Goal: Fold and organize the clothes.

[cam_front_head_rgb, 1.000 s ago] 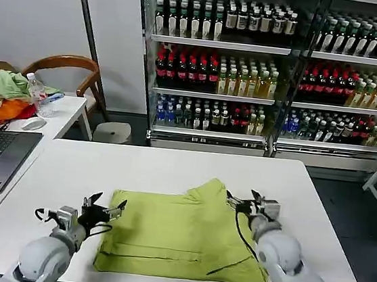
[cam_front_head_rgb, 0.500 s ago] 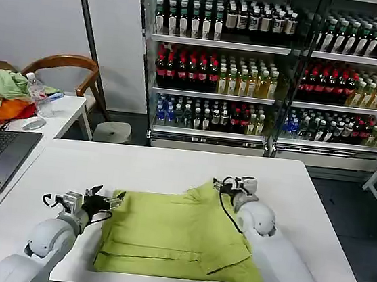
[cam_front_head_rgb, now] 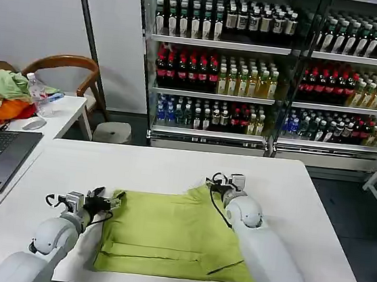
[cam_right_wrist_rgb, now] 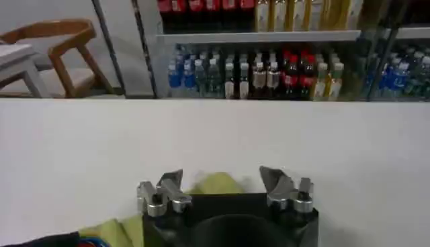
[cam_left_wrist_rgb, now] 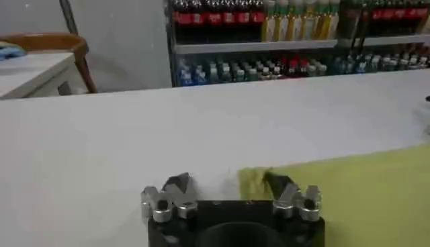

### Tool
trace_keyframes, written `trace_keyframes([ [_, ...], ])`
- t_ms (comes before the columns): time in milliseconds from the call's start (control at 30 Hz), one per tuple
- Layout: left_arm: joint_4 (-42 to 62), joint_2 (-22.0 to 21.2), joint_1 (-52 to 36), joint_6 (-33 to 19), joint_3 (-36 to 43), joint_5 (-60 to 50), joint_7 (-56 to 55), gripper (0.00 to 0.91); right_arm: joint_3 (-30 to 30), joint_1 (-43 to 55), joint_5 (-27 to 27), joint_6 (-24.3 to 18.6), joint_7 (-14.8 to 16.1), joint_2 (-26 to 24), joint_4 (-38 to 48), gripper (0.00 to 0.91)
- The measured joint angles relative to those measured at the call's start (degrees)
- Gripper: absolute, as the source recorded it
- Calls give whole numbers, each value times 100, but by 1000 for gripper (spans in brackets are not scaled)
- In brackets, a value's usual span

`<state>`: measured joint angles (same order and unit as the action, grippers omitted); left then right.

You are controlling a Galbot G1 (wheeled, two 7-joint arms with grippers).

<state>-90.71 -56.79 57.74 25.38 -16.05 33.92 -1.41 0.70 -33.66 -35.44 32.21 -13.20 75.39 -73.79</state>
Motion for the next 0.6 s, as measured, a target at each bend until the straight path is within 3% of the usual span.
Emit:
trace_keyframes([
  [600,-36,-71,11,-110,81,29,104,50,77,-18,-5,-98,91,6,39,0],
])
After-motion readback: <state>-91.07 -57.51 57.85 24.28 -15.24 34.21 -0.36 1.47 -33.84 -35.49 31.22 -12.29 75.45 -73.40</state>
